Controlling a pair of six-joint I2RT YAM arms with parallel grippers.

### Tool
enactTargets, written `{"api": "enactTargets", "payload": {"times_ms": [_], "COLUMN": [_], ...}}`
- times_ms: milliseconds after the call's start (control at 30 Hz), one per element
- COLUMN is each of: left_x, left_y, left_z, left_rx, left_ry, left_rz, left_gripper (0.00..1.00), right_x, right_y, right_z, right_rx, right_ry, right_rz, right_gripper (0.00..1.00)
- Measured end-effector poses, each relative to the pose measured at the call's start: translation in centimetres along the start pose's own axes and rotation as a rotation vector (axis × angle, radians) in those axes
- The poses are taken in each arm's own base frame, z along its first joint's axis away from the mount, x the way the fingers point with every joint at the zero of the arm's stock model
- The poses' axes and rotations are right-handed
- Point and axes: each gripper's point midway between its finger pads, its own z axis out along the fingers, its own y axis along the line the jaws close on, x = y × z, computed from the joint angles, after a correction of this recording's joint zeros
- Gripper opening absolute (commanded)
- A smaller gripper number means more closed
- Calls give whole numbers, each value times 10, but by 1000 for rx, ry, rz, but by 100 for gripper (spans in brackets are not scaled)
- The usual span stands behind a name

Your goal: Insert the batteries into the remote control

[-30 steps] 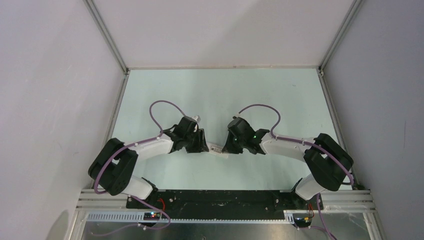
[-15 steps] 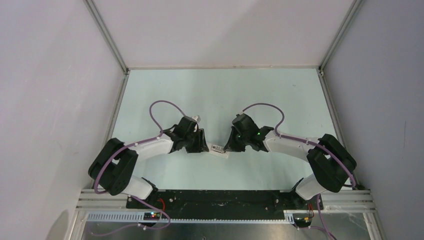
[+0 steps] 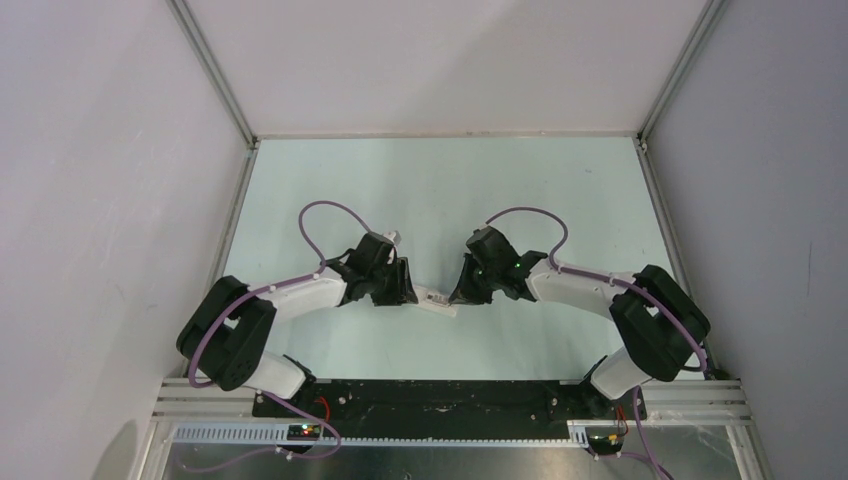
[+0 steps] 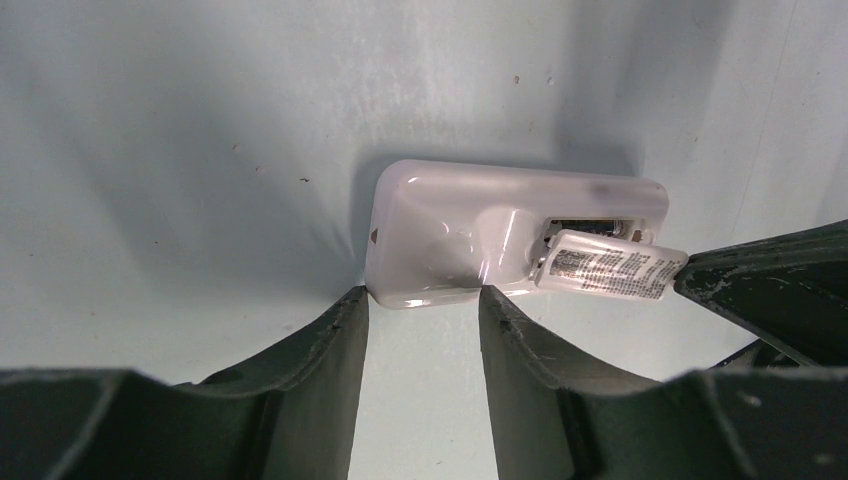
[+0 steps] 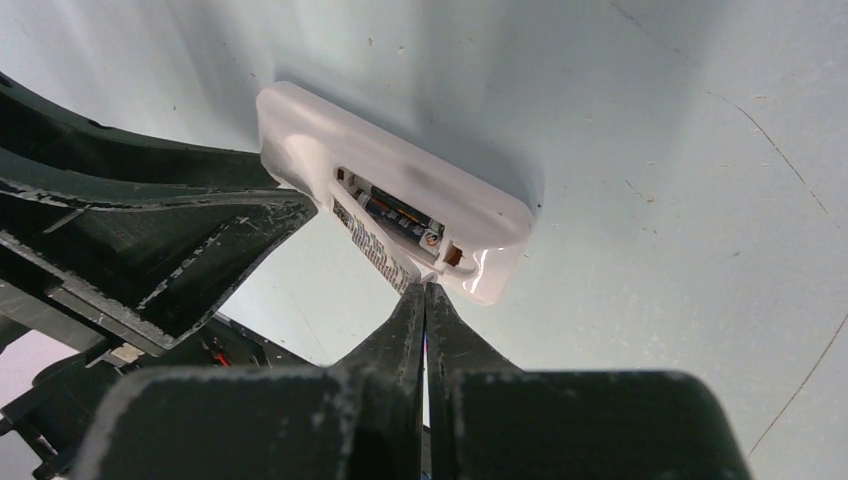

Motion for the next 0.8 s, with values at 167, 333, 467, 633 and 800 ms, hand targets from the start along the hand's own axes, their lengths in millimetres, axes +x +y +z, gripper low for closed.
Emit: {"api": "enactTargets", "payload": {"times_ms": [167,333,467,633,800], "left_x": [0,0,0,0,0], "left_y": [0,0,0,0,-1], "left_z": [0,0,0,0,0], "left_rx": [0,1,1,2,3], "left_ry": [1,1,0,1,0], "left_rz": [0,-1,-1,0,0], "left_gripper": [50,50,50,51,51], "right_x": [2,2,3,3,2], "right_y": [-5,-8,-11,-11,-11], "right_z": [3,5,9,9,10], "right_rx": [14,22,28,20,18], "right_ry": [18,21,34,40,40], "right_rz": [-3,-1,6,11,11], "right_gripper": [0,0,0,0,0]}}
